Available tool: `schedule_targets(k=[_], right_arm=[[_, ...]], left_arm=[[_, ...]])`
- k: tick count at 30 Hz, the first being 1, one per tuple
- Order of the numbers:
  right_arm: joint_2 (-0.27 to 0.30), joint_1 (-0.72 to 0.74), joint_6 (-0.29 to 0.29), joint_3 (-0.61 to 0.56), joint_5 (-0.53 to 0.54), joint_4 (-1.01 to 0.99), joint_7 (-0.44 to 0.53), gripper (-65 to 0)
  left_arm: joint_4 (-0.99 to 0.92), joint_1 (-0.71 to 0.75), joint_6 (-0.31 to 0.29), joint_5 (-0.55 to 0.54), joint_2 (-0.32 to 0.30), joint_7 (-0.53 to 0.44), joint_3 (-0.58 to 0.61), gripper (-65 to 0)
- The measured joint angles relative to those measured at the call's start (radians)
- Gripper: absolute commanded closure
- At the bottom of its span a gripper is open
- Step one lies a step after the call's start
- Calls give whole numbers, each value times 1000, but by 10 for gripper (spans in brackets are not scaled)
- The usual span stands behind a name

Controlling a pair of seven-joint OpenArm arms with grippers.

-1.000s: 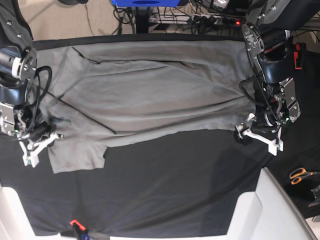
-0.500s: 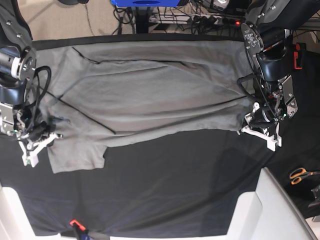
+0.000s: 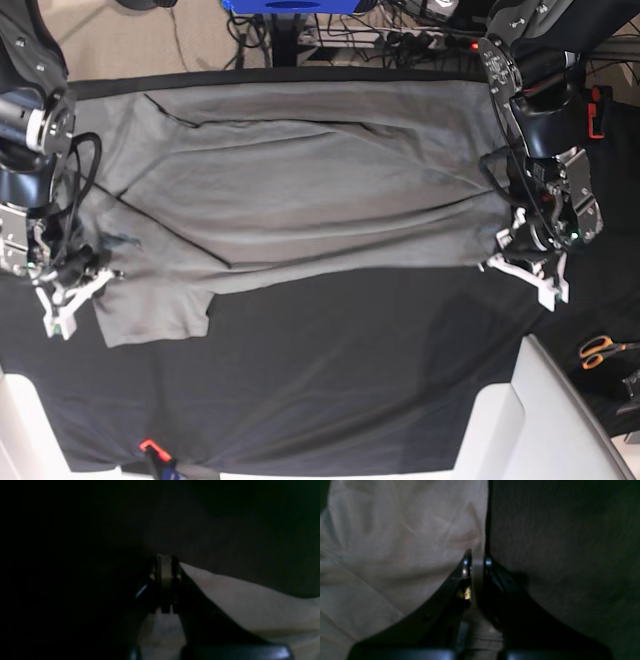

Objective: Fold the T-shirt properly
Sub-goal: 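Pull the held shirt edges away from the arms with both grippers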

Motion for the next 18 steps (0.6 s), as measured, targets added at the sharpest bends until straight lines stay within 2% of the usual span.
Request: schedule_targets(k=[6,18], right_arm=[[-23,-3,0,-2,-3,76,-2,0],[-23,34,0,-3,-3,80,0,0]], left_arm=[[80,2,0,-3,0,19,6,0],[154,-2,0,-10,3,18,7,0]])
